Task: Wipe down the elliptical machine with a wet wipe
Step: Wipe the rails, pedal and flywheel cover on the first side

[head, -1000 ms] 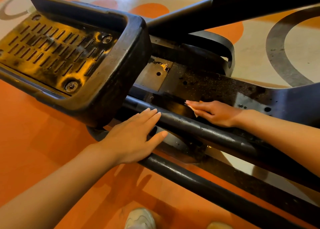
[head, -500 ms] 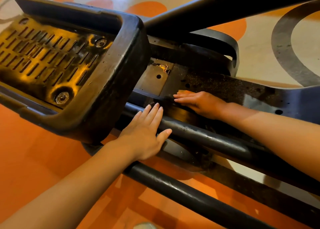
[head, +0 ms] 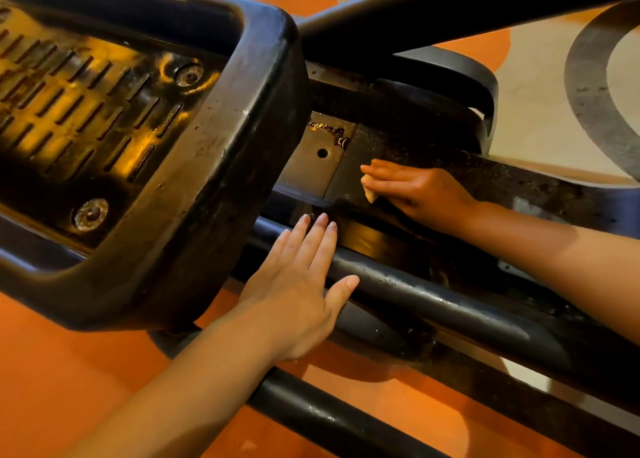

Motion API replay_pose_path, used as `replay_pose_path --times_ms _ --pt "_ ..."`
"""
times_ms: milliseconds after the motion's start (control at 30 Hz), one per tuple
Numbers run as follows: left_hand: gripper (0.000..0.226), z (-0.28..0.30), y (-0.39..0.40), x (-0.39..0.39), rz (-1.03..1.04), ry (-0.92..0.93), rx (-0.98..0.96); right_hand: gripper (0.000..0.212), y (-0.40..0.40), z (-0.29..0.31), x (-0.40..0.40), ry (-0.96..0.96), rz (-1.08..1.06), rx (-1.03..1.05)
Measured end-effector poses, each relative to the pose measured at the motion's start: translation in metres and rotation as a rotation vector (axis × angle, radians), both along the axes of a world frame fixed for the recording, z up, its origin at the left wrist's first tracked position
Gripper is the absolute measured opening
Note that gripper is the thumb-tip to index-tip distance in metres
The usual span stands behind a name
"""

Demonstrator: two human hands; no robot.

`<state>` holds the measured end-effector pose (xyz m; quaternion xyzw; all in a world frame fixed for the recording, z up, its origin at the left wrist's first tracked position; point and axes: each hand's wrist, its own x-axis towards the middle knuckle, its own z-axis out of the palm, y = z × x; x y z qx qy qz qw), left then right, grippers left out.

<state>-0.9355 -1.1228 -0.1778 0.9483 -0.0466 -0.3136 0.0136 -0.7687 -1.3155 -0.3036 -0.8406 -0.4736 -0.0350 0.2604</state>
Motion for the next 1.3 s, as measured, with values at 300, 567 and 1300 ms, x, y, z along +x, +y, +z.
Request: replay_pose_path --times_ms 300,567,1300 --pt "0.070 0.002 -0.003 0.001 -0.001 0.035 0.030 0.048 -0.014 0.016 0.001 0.223 0.334 -0.234" --pt "0.070 0.004 -0.004 0.001 -0.003 0.033 0.046 0.054 0.002 0.019 0.007 0.283 0.301 -0.296" --pt "0.068 0.005 -0.006 -0.002 -0.001 0.005 0.054 0.048 0.030 0.025 0.046 0.307 -0.051 -0.348"
